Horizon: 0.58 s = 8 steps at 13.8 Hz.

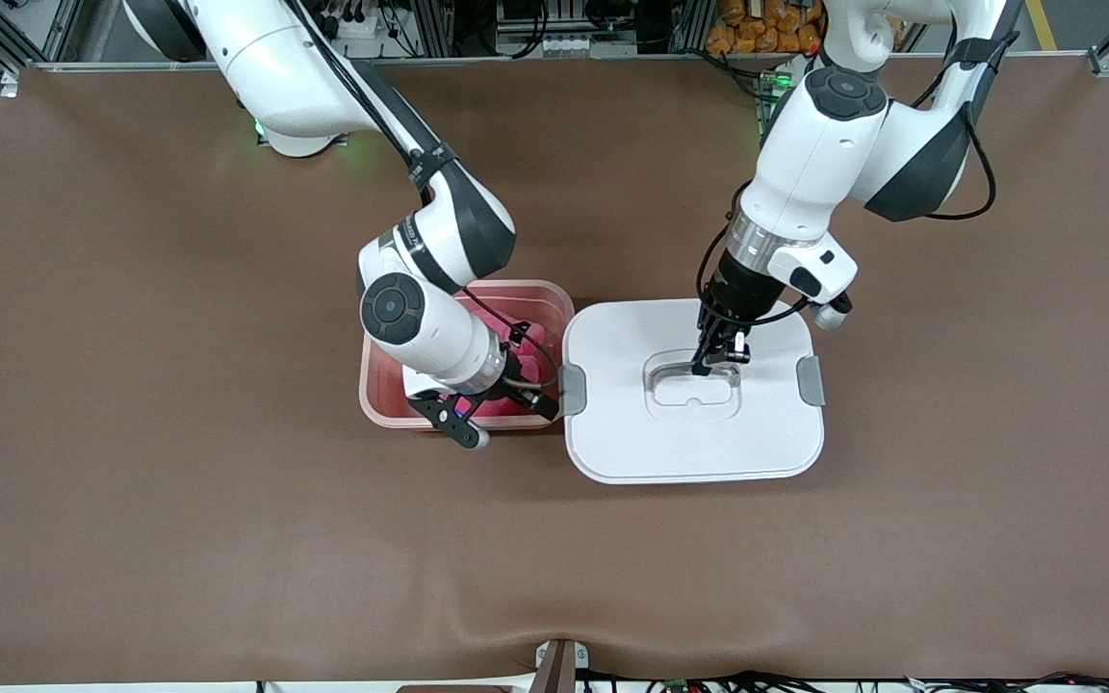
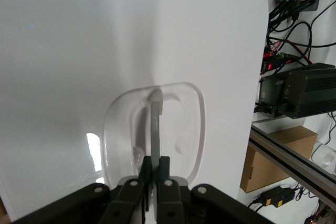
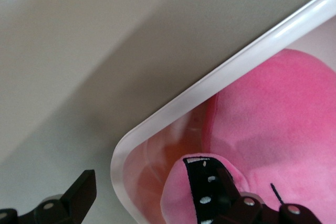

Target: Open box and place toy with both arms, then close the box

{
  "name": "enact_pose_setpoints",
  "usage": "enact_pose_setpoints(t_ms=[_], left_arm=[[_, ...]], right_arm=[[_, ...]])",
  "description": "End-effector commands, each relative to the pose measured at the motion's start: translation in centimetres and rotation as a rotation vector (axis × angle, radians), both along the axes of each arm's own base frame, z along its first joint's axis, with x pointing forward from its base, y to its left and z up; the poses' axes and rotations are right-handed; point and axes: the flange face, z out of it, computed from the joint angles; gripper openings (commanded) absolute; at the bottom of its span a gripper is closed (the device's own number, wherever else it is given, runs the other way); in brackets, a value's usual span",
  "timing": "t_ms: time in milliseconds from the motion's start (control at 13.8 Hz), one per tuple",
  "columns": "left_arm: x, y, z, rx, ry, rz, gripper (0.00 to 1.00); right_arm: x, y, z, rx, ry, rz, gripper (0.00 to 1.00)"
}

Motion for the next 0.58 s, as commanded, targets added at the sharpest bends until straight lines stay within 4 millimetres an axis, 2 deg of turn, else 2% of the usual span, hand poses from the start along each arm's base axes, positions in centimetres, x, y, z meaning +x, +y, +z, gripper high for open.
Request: enact_pose_setpoints(t_ms=[0, 217, 289, 361, 506], left_arm=[[-0.1, 0.4, 0.1, 0.003, -0.020, 0.013, 0.00], [-0.2, 0.8, -0.3, 0.010, -0.014, 0.012, 0.00], [0.2, 1.7, -0.2, 0.013, -0.016, 0.022, 0.00], [0.6, 2.6, 0.1, 0.013, -0.021, 0.037, 0.00], [0.6, 2.6, 0.0, 0.014, -0.020, 0.037, 0.00]], right_arm=[[0.1, 0.1, 0.0, 0.020, 0.003, -0.020, 1.00], [1.3, -2.7, 1.5, 0.005, 0.046, -0.028, 1.00], [2.0, -3.7, 2.7, -0.001, 0.070, -0.024, 1.00], [2.8, -4.4, 5.0, -0.002, 0.074, -0.016, 1.00], [3.5, -5.9, 6.6, -0.010, 0.091, 0.007, 1.00]])
